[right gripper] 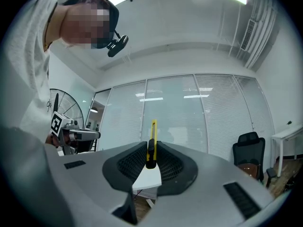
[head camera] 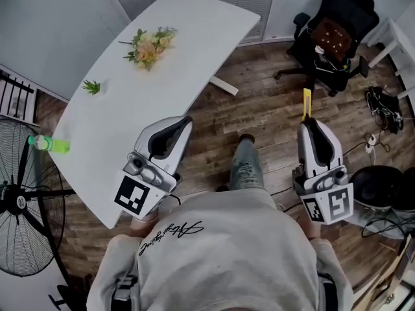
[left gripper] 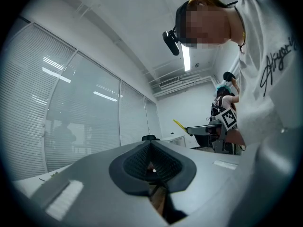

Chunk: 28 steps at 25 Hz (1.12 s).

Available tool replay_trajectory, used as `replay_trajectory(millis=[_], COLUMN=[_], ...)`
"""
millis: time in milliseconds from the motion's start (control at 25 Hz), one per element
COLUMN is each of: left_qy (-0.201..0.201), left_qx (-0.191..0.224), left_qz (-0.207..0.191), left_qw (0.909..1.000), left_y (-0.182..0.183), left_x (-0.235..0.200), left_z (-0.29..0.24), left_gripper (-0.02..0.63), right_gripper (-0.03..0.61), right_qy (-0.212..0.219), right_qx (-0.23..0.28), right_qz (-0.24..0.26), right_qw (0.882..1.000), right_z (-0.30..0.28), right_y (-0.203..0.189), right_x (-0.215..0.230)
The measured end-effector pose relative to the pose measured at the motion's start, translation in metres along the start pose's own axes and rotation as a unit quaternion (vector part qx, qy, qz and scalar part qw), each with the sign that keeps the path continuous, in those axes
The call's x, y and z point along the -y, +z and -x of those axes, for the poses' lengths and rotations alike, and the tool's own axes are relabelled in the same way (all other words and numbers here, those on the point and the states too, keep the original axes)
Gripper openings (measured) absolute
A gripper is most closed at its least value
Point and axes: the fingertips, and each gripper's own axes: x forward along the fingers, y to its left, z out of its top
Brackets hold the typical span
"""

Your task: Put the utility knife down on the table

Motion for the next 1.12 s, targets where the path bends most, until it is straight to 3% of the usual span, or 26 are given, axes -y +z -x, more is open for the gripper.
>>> replay_trajectory(millis=[480,680,1120], left_qy=[0.03,0.061,0.063], left_qx=[0.006,-0.017,-0.005], left_qz=[-0.006,-0.008,-0.022], left_qw=[0.9995,0.998,0.9977], left_y=[-0.024,-0.033,-0.035], left_x=[-0.073,-0.105,-0.152], left_z=[-0.109,-0.153,-0.243], left_gripper=[-0.005,-0.005,-0.004], right_gripper=[0.063,0.063,0.063], right_qy=[0.028,0.041,0.06], right_qx=[0.01,0.018,0.019], right_qz=[0.011,0.002,-0.005], right_qw=[1.0,0.999,0.998], right_z=[-0.104,-0.145,-0.219], right_y=[-0.014,-0.02,-0.03], right_x=[0.1,0.145,0.223])
